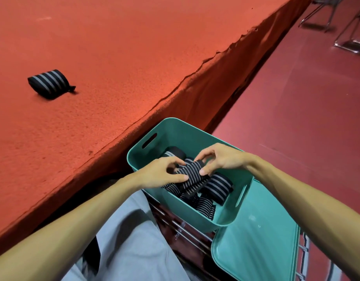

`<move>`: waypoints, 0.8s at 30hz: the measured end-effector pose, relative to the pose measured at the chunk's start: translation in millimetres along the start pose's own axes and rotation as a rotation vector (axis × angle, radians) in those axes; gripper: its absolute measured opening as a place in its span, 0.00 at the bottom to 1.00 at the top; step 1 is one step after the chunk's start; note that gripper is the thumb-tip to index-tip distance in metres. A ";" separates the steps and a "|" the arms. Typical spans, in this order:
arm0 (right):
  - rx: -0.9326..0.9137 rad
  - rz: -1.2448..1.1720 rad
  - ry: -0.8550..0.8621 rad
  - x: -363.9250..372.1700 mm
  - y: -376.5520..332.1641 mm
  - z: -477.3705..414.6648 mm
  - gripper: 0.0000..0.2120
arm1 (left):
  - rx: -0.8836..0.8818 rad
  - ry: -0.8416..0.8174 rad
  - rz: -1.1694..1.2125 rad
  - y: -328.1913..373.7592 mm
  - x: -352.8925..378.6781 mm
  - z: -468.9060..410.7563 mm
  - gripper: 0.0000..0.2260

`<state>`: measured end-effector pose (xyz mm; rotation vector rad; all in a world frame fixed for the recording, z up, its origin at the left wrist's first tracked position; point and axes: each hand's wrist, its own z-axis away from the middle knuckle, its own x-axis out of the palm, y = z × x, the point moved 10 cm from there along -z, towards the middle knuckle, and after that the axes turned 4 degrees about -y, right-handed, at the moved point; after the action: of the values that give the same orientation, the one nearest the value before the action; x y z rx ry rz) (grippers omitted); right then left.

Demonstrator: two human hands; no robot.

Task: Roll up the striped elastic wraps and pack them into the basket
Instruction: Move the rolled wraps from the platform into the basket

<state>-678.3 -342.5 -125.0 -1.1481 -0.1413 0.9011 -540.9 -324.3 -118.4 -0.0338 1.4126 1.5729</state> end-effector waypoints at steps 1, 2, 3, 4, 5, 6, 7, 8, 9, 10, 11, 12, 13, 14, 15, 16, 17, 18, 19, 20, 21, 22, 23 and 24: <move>0.052 0.095 -0.026 1.6 10.6 0.1 0.18 | 0.009 -0.022 -0.032 0.4 4.5 -1.6 0.19; 0.103 0.214 -0.051 3.3 21.9 -0.2 0.19 | 0.019 -0.013 -0.040 0.9 5.3 -2.3 0.17; 0.149 0.333 -0.068 3.9 32.8 -1.3 0.21 | 0.030 0.014 -0.029 1.6 3.2 -2.6 0.15; 0.189 0.411 -0.078 5.1 43.2 -2.5 0.21 | 0.037 0.044 -0.009 1.2 0.3 -2.1 0.13; 0.224 0.437 -0.087 7.7 52.1 -3.9 0.22 | 0.043 0.066 0.004 1.4 -2.3 -1.2 0.11; 0.247 0.446 -0.101 12.3 59.8 -6.4 0.22 | 0.047 0.081 0.003 1.0 -4.9 -0.5 0.10; 0.262 0.465 -0.118 18.3 65.6 -10.7 0.22 | 0.049 0.090 -0.002 0.1 -7.0 0.6 0.09; 0.276 0.490 -0.134 25.0 70.9 -15.6 0.22 | 0.050 0.099 0.000 -0.2 -9.1 2.0 0.08; 0.292 0.506 -0.150 32.4 75.9 -21.3 0.21 | 0.052 0.108 0.012 -0.8 -11.6 3.5 0.08; 0.306 0.507 -0.167 40.9 80.1 -27.5 0.22 | 0.058 0.118 0.029 -1.3 -14.7 5.6 0.07; 0.318 0.505 -0.182 49.0 83.5 -33.6 0.22 | 0.066 0.132 0.041 -1.4 -18.4 7.8 0.07; 0.325 0.504 -0.193 55.7 86.0 -39.6 0.22 | 0.073 0.149 0.045 -1.6 -22.8 10.0 0.07; 0.331 0.512 -0.200 60.5 87.8 -44.7 0.22 | 0.076 0.170 0.047 -2.4 -27.8 12.4 0.07; 0.333 0.540 -0.207 63.6 88.4 -49.1 0.22 | 0.075 0.192 0.050 -4.2 -32.9 14.8 0.07; 0.335 0.587 -0.210 63.7 88.9 -51.2 0.23 | 0.071 0.211 0.054 -5.9 -37.1 16.3 0.07; 0.336 0.649 -0.214 63.4 87.3 -52.0 0.24 | 0.065 0.226 0.060 -8.0 -40.5 18.1 0.07; 0.335 0.707 -0.213 62.2 84.1 -52.1 0.25 | 0.061 0.236 0.067 -9.8 -43.5 19.6 0.07; 0.330 0.746 -0.205 61.0 80.4 -51.3 0.26 | 0.061 0.242 0.070 -10.8 -45.8 20.9 0.07; 0.321 0.772 -0.194 59.1 75.2 -50.2 0.27 | 0.065 0.251 0.068 -11.2 -49.0 22.1 0.06; 0.309 0.791 -0.179 56.4 68.8 -49.0 0.26 | 0.067 0.263 0.067 -11.3 -53.2 23.6 0.06; 0.291 0.803 -0.153 52.1 60.6 -47.5 0.25 | 0.070 0.274 0.068 -11.2 -58.0 25.2 0.06; 0.269 0.809 -0.117 46.1 50.2 -46.4 0.23 | 0.075 0.285 0.068 -9.9 -63.5 27.7 0.06; 0.239 0.812 -0.074 38.6 37.2 -45.4 0.20 | 0.078 0.302 0.066 -8.1 -70.3 31.0 0.06; 0.202 0.814 -0.025 30.5 21.6 -44.8 0.17 | 0.078 0.324 0.067 -6.4 -78.3 35.5 0.07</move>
<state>-646.5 -351.9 -173.0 -1.0015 0.4222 1.6028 -476.6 -346.7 -65.6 -0.2050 1.7410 1.6167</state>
